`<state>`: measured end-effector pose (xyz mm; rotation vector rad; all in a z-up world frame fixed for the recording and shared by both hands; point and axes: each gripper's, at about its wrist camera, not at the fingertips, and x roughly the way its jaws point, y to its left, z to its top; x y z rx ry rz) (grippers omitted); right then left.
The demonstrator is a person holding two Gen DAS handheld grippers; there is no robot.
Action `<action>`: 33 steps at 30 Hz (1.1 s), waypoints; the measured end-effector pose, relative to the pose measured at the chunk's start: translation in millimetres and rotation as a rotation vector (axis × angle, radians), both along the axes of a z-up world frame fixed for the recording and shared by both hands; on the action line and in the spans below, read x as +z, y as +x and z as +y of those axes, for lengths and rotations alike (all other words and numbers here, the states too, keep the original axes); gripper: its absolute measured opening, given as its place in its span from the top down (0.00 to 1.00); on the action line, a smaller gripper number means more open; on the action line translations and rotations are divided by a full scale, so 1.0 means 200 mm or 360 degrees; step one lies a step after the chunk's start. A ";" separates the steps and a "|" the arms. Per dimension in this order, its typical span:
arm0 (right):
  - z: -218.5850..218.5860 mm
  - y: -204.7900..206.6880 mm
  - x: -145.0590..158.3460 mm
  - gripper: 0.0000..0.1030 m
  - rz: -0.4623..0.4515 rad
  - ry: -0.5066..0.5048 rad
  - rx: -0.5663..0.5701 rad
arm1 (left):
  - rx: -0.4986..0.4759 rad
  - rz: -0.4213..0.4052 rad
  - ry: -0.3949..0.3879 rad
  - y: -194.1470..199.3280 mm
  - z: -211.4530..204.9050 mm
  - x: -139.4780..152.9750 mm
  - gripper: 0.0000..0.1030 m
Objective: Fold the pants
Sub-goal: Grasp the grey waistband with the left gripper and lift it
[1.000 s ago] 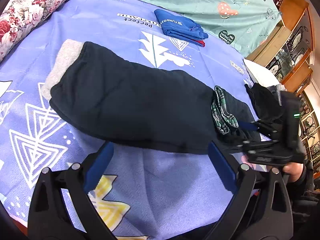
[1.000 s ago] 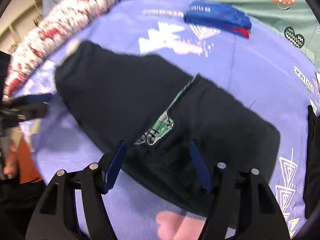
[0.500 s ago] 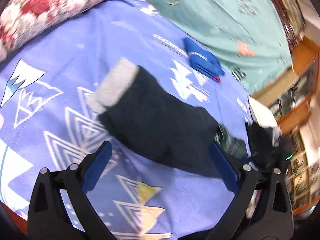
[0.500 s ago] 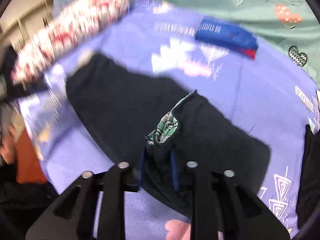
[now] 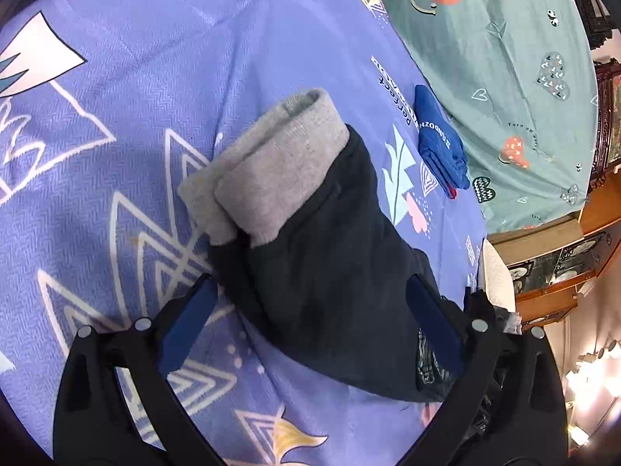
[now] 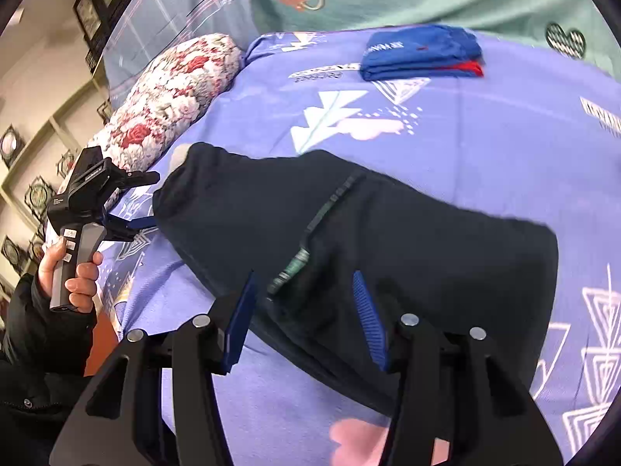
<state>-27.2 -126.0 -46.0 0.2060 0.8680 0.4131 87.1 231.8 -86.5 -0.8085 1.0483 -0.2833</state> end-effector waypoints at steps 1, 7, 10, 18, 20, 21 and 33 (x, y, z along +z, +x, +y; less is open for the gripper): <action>-0.02 0.00 -0.02 0.50 0.0011 0.0029 -0.0008 | 0.0009 0.0000 -0.0006 0.01 0.00 0.00 0.04; -0.05 0.00 -0.04 0.50 0.0019 0.0121 0.0008 | 0.0062 -0.0067 -0.0132 0.03 0.01 0.04 0.04; -0.06 0.00 -0.05 0.50 0.0030 0.0139 0.0013 | 0.0033 -0.0104 -0.0112 0.04 -0.02 0.07 0.04; -0.08 0.00 -0.06 0.49 0.0045 0.0178 0.0015 | 0.0004 0.0014 -0.0081 0.15 -0.08 -0.03 0.02; -0.07 -0.01 -0.06 0.49 0.0037 0.0166 0.0020 | 0.0022 -0.0003 -0.0080 0.17 -0.10 -0.02 0.03; -0.07 -0.01 -0.06 0.49 0.0030 0.0161 0.0021 | 0.0034 -0.0031 -0.0077 0.16 -0.11 -0.02 0.03; -0.10 -0.02 -0.06 0.49 0.0023 0.0224 0.0000 | 0.0052 -0.0086 -0.0007 0.14 -0.14 0.00 0.37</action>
